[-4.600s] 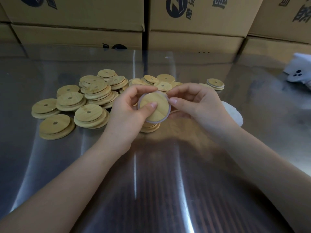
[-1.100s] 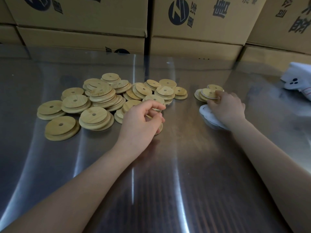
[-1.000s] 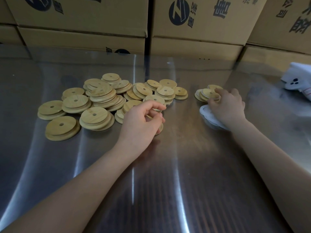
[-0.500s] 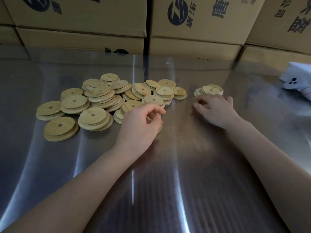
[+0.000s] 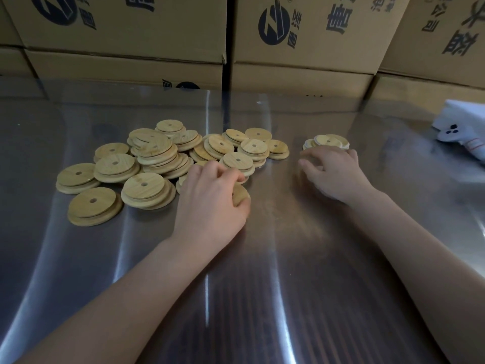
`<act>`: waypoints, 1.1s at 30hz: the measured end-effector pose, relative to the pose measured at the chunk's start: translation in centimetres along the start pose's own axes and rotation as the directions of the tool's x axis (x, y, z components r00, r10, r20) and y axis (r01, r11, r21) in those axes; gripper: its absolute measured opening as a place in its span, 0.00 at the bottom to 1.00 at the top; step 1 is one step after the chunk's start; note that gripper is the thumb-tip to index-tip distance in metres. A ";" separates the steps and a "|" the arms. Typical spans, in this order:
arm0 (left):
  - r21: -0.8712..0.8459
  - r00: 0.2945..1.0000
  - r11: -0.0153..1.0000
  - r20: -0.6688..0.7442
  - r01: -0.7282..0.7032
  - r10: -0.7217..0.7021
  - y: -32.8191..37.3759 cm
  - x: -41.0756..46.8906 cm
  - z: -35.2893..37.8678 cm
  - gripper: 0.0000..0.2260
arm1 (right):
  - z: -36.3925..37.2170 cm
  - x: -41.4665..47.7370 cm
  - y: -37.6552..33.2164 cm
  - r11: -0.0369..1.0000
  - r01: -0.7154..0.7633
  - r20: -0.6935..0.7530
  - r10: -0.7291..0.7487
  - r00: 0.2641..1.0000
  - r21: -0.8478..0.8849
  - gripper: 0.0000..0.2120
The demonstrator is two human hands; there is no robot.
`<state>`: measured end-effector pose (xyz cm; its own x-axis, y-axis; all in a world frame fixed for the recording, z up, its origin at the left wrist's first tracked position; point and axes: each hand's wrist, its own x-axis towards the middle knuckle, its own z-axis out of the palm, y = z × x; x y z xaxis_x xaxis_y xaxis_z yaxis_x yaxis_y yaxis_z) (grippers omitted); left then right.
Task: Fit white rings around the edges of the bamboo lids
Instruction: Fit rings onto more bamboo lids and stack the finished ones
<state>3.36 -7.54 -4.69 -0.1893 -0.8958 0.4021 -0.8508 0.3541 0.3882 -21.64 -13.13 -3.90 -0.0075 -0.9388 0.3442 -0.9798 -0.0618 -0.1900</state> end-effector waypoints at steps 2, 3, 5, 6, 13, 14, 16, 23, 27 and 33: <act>0.068 0.999 0.998 0.033 -0.012 0.010 -0.2 0.0 0.2 0.23 | -0.2 -0.3 -0.8 0.994 0.078 -0.091 -0.071 0.993 0.075 0.11; 0.086 0.999 0.996 0.038 -0.019 0.016 -0.2 0.0 0.2 0.24 | -0.3 -0.6 -1.3 0.982 0.124 -0.125 -0.107 0.986 0.140 0.10; 0.102 0.999 0.994 0.040 -0.035 0.031 -0.3 0.0 0.4 0.25 | -0.4 -1.3 -2.5 0.949 0.182 -0.130 -0.153 0.980 0.258 0.08; 0.107 0.999 0.993 0.039 -0.042 0.038 -0.4 0.0 0.4 0.25 | -0.4 -1.7 -3.1 0.936 0.196 -0.111 -0.170 0.979 0.292 0.08; 0.086 0.996 0.992 0.011 -0.092 0.092 -0.4 0.2 0.4 0.18 | -0.4 -2.9 -5.5 0.900 0.223 0.027 -0.252 0.967 0.375 0.09; 0.073 0.994 0.991 -0.006 -0.110 0.111 -0.3 0.2 0.3 0.15 | -0.5 -3.0 -5.7 0.899 0.207 0.045 -0.242 0.969 0.385 0.09; 0.043 0.990 0.990 -0.039 -0.134 0.135 -0.1 0.2 0.1 0.11 | -0.5 -3.1 -5.9 0.898 0.180 0.072 -0.227 0.971 0.402 0.09; -0.092 0.988 0.988 -0.095 -0.127 0.118 0.2 0.2 -0.7 0.09 | -0.6 -3.1 -5.8 0.842 0.091 0.159 -0.205 0.966 0.532 0.13; -0.196 0.968 0.967 -0.221 -0.163 0.118 0.1 0.2 -1.0 0.08 | -0.6 -3.2 -6.2 0.743 0.023 0.212 -0.220 0.952 0.669 0.19; -0.512 0.966 0.858 -0.239 -0.038 -0.100 -0.1 0.5 -0.6 0.08 | -0.4 -3.5 -6.5 0.512 -0.140 0.295 -0.236 0.926 0.848 0.16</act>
<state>3.70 -7.89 -4.00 0.0192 -0.8364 0.5478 -0.4719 0.4754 0.7425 -15.34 -9.26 -3.48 0.2834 -0.9546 0.0921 -0.3313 -0.1876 -0.9247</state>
